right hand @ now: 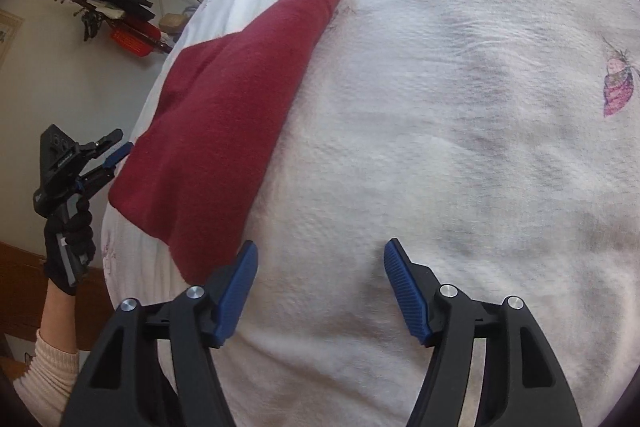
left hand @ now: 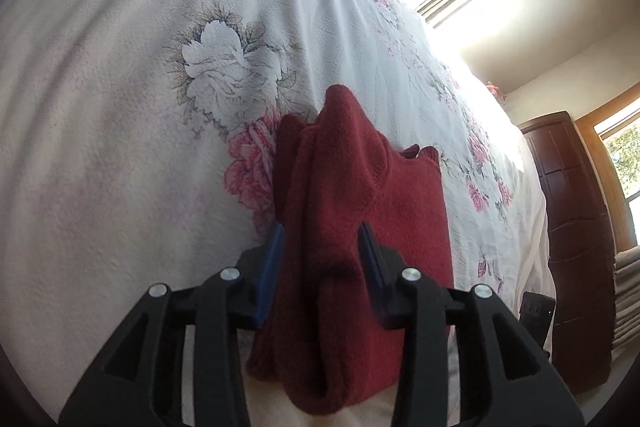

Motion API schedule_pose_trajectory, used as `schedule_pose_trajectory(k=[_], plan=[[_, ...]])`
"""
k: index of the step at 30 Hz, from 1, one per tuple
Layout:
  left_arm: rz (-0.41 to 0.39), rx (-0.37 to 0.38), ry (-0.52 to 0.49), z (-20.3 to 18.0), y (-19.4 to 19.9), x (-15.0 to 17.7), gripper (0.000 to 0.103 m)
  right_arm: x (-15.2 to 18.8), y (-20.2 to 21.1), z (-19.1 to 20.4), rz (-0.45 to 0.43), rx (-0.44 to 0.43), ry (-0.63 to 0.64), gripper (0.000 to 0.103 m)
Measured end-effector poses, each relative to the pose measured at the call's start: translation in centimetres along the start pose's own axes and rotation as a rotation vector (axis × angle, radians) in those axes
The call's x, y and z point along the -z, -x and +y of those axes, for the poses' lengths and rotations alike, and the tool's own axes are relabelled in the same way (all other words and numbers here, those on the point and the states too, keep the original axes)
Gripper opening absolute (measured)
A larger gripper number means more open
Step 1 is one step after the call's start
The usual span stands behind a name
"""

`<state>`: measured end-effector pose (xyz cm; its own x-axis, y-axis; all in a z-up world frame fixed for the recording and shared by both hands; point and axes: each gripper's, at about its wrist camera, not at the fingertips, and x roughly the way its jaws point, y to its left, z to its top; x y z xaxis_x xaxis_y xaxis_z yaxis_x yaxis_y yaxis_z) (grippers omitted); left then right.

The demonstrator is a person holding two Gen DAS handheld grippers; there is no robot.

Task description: Fold small clothes

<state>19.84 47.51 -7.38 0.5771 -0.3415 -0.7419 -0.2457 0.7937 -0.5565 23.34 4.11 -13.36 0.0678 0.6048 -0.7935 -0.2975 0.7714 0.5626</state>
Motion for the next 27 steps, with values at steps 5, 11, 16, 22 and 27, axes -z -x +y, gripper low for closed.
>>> schedule_pose_trajectory(k=[5, 11, 16, 22, 27], plan=[[0.026, -0.014, -0.08, -1.7, 0.9, 3.2, 0.057, 0.3, -1.9, 2.8, 0.041, -0.131, -0.035, 0.067], [0.119, -0.129, -0.121, -1.8, -2.0, 4.2, 0.033, 0.9, -4.0, 4.1, 0.051, -0.202, -0.116, 0.068], [0.075, -0.052, -0.039, 0.1, -0.4, 4.2, 0.009, 1.0, -4.0, 4.8, 0.037, -0.192, -0.108, 0.068], [0.099, 0.002, 0.051, 3.5, -1.6, 5.5, 0.009, -0.1, -4.7, 5.1, 0.051, -0.202, -0.113, 0.068], [0.1, 0.02, 0.065, 3.8, -1.9, 5.5, 0.01, -0.6, -7.6, 5.4, 0.125, -0.186, -0.143, 0.037]])
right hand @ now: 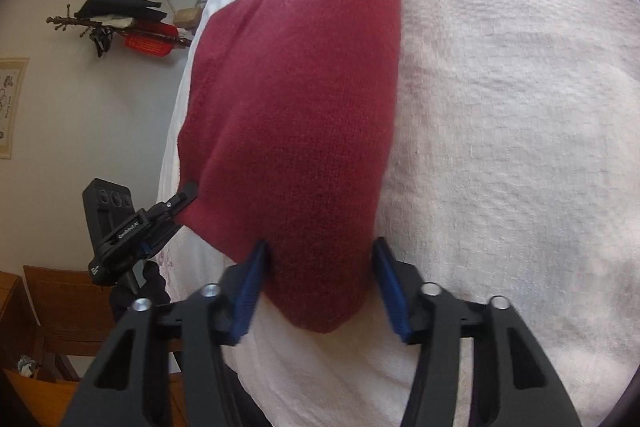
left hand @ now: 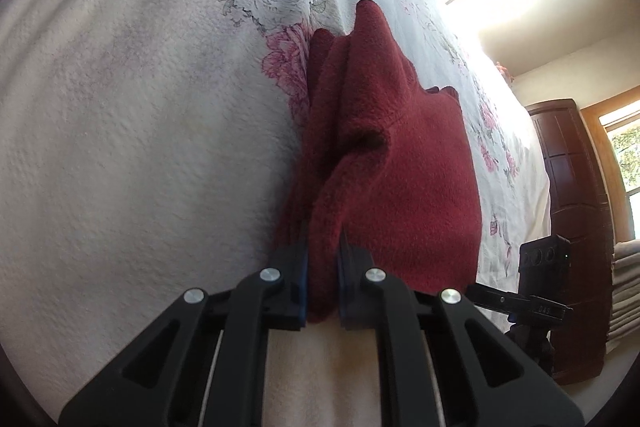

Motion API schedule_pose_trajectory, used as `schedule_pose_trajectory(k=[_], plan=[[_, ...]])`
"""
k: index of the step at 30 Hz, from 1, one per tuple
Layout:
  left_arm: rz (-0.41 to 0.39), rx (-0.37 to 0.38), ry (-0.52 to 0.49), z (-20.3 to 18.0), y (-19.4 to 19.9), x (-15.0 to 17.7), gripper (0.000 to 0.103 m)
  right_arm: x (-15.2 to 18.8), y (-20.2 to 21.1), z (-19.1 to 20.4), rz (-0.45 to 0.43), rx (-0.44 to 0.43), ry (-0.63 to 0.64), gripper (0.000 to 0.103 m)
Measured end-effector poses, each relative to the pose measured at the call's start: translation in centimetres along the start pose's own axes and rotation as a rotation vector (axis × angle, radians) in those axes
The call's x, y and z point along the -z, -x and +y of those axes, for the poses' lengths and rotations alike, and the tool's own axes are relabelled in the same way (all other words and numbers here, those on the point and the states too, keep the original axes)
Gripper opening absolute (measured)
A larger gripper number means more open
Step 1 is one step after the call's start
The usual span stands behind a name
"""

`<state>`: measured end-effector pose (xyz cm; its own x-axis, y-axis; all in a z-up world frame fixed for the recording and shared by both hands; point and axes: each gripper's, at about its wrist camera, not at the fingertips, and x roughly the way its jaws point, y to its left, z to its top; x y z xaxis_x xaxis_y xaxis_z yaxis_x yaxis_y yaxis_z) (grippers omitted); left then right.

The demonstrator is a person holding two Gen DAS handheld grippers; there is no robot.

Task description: Fold small clothes

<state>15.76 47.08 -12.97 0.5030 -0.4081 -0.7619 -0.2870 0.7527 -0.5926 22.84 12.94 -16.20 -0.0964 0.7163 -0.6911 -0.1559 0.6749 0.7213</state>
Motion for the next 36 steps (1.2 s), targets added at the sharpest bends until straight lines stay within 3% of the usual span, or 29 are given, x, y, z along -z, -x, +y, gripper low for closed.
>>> schedule_pose_trajectory(k=[2, 6, 10, 11, 13, 17, 19, 22, 26, 32, 36], plan=[[-0.009, -0.018, -0.041, -0.6, 0.4, 0.1, 0.011, 0.4, 0.4, 0.4, -0.023, 0.008, 0.045, 0.026], [0.021, -0.051, -0.05, -0.1, -1.1, 0.5, 0.013, 1.2, -0.2, -0.6, 0.002, 0.086, 0.052, 0.024], [0.022, -0.062, -0.043, 0.3, -1.8, 0.4, 0.016, 1.0, -0.9, -0.9, 0.015, 0.094, 0.048, 0.024], [0.023, -0.061, -0.036, 0.3, -1.6, 0.4, 0.017, 0.9, -0.8, -0.5, 0.018, 0.102, 0.06, 0.025], [0.029, -0.074, -0.037, 0.1, -1.0, 0.2, 0.034, 0.5, -0.6, 0.6, 0.018, 0.122, 0.106, 0.029], [-0.009, -0.039, -0.066, -0.8, 1.8, -0.3, 0.044, 0.2, 1.5, 2.3, -0.02, 0.148, 0.182, 0.051], [-0.055, -0.01, -0.07, -1.3, 3.0, -1.4, 0.056, -0.2, 3.0, 2.5, -0.057, 0.149, 0.203, 0.059], [-0.064, -0.016, -0.066, -2.2, 2.6, -4.2, 0.061, -1.6, 4.5, 2.6, -0.098, 0.141, 0.198, 0.064], [0.003, 0.007, -0.039, -2.3, -0.6, -7.4, 0.062, -3.6, 5.4, 2.0, -0.117, 0.112, 0.173, 0.065], [0.07, -0.007, -0.09, -2.8, -5.1, -9.8, 0.059, -6.3, 4.1, 1.1, -0.092, 0.089, 0.143, 0.067], [0.116, 0.027, -0.098, -2.7, -7.6, -10.4, 0.059, -7.5, 3.1, 0.6, -0.082, 0.052, 0.124, 0.068]])
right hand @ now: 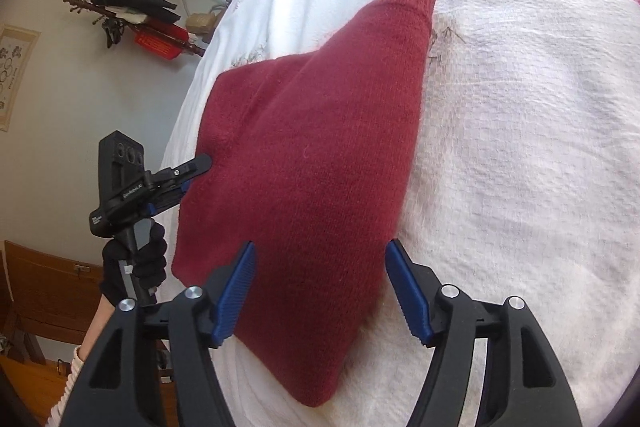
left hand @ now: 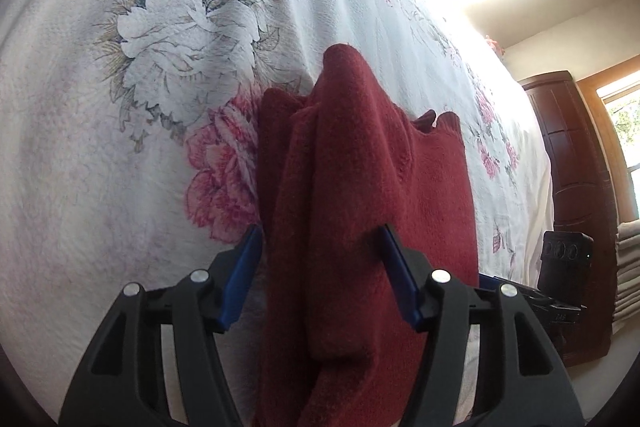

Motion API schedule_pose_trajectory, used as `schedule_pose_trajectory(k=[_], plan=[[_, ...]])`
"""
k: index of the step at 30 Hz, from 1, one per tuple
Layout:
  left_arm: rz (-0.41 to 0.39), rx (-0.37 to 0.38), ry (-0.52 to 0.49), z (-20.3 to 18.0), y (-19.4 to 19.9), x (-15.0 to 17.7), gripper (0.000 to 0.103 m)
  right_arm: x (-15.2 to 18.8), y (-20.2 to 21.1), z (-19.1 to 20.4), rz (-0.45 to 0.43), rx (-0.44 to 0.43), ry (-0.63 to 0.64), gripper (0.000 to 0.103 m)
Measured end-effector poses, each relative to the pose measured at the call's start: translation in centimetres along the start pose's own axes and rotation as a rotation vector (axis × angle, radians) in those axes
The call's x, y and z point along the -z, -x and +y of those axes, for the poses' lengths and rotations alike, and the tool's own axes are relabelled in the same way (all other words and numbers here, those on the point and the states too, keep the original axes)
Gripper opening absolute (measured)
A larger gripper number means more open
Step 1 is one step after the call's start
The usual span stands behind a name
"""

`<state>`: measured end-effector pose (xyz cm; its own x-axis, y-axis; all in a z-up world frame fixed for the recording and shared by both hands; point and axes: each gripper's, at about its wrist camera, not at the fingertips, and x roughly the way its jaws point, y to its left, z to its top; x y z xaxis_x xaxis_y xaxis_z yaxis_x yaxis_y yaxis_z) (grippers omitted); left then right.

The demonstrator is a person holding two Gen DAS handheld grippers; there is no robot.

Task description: Fold small clothes

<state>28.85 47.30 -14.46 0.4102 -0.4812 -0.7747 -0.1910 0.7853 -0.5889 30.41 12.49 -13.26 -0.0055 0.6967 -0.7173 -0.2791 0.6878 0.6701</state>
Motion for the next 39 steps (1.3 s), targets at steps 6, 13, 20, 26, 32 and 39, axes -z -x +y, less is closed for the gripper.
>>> schedule_pose_trajectory(k=[6, 13, 20, 26, 32, 39], plan=[[0.026, 0.125, 0.072, 1.8, -3.0, 0.1, 0.063, -0.8, -2.0, -1.1, 0.002, -0.019, -0.044, 0.074], [-0.041, 0.181, 0.132, 3.4, -2.9, 1.8, 0.033, -0.9, -5.3, -2.5, 0.007, -0.13, -0.137, 0.06], [-0.064, 0.229, 0.165, 2.2, -1.0, 3.9, 0.028, -1.0, -2.3, -0.3, -0.011, -0.159, -0.09, 0.039], [-0.043, 0.26, 0.096, -2.9, 0.6, 7.6, 0.027, 0.9, 3.0, 1.8, 0.006, -0.119, 0.002, 0.039], [-0.039, 0.306, 0.0, -9.7, 1.6, 12.1, 0.028, 5.3, 10.5, 0.8, -0.009, -0.105, 0.047, 0.039], [-0.019, 0.324, -0.064, -15.0, -0.3, 17.5, 0.028, 9.3, 16.0, -2.3, -0.032, -0.104, 0.06, 0.039]])
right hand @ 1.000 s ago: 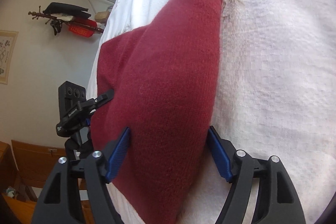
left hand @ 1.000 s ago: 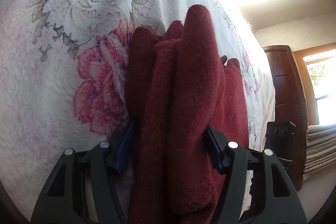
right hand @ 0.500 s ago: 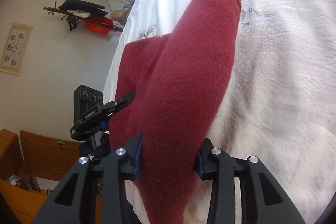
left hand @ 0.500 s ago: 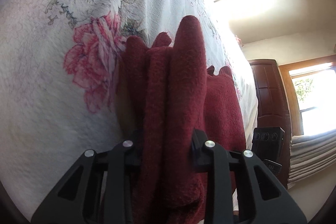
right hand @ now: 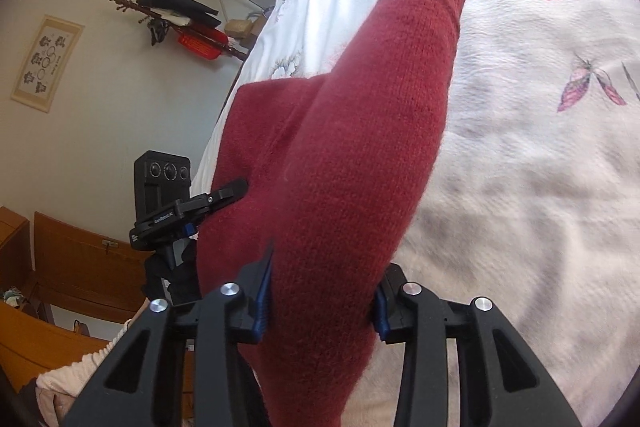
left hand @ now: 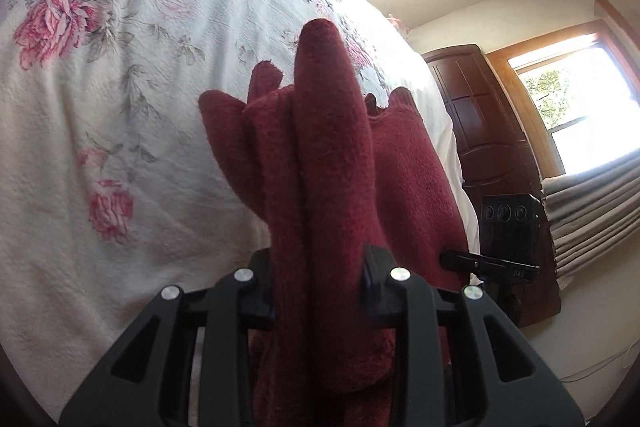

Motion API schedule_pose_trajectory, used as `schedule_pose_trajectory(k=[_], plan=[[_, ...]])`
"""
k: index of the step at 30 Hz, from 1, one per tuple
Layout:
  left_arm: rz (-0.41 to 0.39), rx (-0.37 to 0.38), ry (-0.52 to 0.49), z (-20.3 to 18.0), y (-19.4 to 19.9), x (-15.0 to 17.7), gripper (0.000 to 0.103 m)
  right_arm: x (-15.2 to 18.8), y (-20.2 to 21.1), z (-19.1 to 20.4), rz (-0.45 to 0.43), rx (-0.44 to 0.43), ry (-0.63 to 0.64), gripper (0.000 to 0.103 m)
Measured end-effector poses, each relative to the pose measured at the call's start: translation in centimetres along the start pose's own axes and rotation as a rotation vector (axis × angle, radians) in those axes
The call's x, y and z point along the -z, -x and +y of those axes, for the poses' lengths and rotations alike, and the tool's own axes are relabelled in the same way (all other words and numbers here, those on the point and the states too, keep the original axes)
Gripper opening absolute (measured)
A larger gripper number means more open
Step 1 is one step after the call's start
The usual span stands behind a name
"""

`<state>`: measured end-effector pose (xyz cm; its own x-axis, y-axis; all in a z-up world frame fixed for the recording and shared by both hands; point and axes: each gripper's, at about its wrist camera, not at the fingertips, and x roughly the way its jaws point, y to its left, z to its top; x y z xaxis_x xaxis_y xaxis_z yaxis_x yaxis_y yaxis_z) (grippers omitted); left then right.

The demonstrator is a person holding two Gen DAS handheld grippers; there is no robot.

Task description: Fold small clothes

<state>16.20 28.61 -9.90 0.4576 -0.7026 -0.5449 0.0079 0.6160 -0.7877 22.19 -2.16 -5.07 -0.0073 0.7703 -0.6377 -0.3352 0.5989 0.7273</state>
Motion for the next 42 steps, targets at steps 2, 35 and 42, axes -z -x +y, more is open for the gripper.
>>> schedule_pose_trajectory(k=[2, 35, 42], plan=[[0.003, -0.005, 0.008, 0.0, -1.4, 0.9, 0.028, 0.7, 0.2, -1.2, 0.007, 0.007, -0.003, 0.039], [-0.066, -0.393, -0.069, 1.1, 1.5, 7.5, 0.069, 8.7, -0.9, -3.8, -0.12, 0.442, -0.106, 0.083], [-0.081, -0.55, -0.123, -3.4, 3.2, 10.5, 0.078, 12.6, 0.5, -0.9, -0.193, 0.578, -0.121, 0.092]])
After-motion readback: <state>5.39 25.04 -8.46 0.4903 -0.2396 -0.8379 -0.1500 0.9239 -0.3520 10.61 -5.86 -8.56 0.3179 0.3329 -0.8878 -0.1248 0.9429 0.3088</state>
